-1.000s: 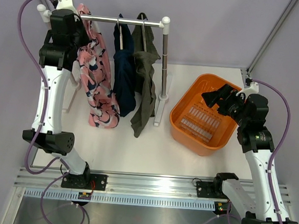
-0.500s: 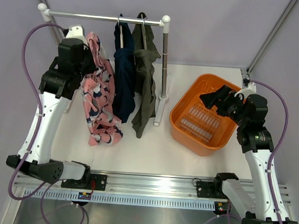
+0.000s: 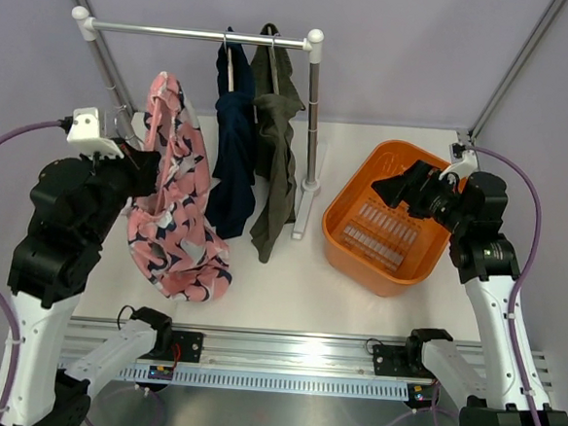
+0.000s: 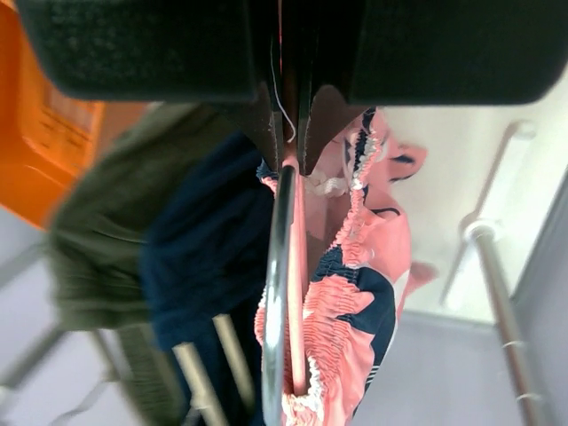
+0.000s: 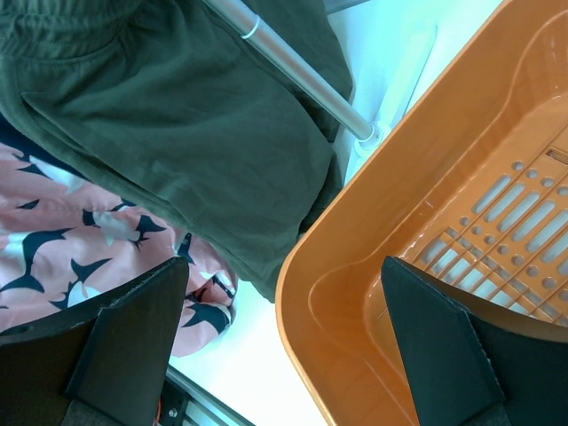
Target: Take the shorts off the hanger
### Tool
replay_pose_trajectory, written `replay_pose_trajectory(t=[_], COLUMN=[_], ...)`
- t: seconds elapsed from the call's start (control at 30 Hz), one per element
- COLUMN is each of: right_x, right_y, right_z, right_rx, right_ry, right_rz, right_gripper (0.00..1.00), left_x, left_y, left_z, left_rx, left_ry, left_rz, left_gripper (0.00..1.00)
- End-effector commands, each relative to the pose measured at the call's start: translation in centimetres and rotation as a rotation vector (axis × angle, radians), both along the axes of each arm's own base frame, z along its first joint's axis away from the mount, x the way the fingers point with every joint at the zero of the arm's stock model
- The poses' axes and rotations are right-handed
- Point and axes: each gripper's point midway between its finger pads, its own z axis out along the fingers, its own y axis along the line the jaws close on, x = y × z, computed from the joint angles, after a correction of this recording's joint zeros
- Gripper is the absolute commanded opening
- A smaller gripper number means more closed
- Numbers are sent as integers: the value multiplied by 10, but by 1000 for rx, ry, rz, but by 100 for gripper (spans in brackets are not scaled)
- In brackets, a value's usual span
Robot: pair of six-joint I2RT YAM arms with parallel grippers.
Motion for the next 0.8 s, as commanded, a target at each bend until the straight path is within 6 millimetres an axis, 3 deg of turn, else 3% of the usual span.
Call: replay_pose_trajectory(t=[0.0,0.2,0.3,0.4,0.47,0.53,0.77], right_x=[-7,-19,-29,-41,-53,-54,-54], right_y=[11,40,58,81,103,114,164], right_z=[29,55,70,82,90,96,82], right_rx=[3,-38,-24,-2,16,9,-31], right_ry=[-73,-119,-144,-164,-171,-180,-129], right_rz=[74,146,195,264,333,333,387], right_gripper=[99,99,100,99,100,99,100], left_x=[-23,-74,-111,-133,-130,-130,-90], left_y=[-45,-90,-104,-116,-120,-124,-130], left_z=[23,23,31,31,24,14,-31], left_rx=[-50,-52,-45,-40,-38,-43,-59], left_ry=[-92,-169,-252,-273,-246,-201,-41], left_rz=[-282,-643,-815,-951,-975,-1010,-953], left_gripper=[0,0,0,0,0,0,0])
